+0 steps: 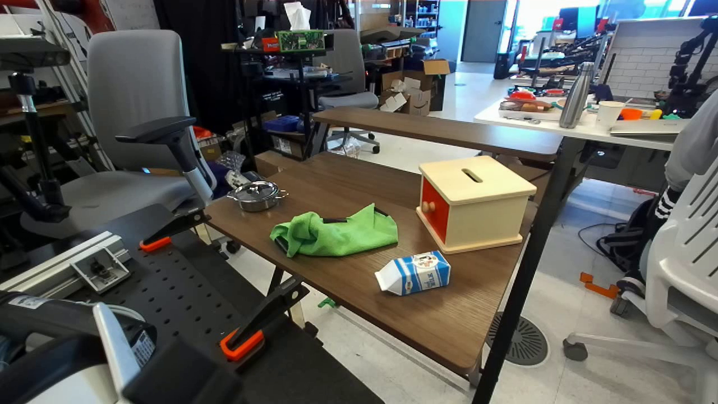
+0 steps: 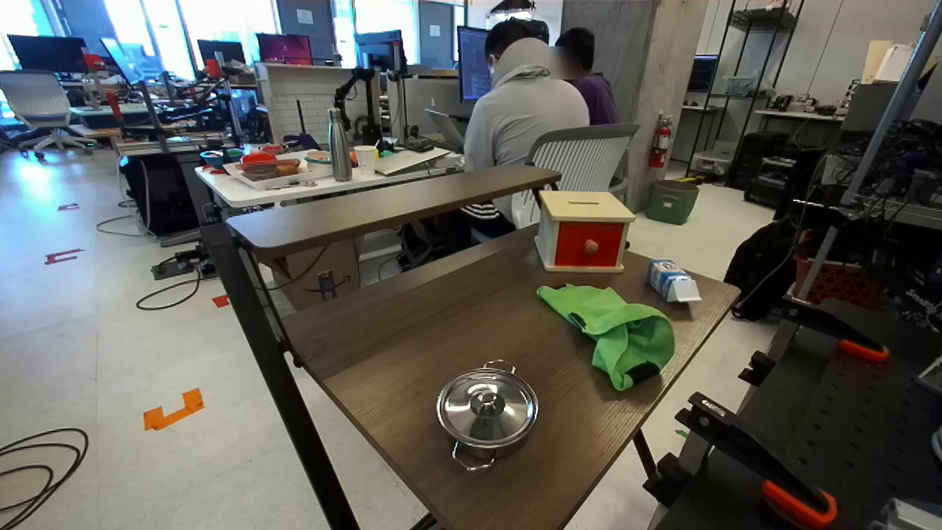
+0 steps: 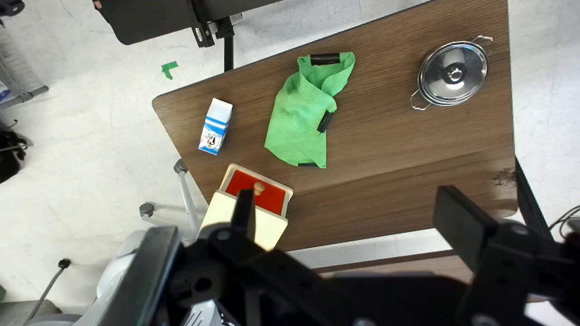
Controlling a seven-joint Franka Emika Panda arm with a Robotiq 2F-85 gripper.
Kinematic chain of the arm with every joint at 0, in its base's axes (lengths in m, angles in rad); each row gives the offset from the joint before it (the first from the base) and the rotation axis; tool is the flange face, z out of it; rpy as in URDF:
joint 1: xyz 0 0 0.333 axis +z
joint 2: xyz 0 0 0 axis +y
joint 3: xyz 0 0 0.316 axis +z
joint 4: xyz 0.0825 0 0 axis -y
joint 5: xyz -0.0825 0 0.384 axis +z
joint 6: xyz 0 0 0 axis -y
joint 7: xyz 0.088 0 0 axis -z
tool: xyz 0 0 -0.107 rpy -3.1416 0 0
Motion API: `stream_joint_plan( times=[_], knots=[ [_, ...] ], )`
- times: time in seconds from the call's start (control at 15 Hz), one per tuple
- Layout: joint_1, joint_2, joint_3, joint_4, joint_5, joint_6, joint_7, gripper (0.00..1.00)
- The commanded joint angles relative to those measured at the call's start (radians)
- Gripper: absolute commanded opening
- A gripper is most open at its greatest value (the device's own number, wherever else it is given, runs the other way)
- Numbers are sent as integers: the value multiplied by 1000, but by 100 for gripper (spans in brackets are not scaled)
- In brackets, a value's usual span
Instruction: Open the drawer and pick the green stuffed animal and put it on the table
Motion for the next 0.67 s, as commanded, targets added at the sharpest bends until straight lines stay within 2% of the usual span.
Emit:
stream_joint_plan(
  times=[0.0,0.33,0.6],
  knots=[
    [12,6,1,-8,-35,15,29,100],
    [-7,49,6,-31,-85,148,97,100],
    [-29,152,-20,-20,-100,245,133,100]
  ],
)
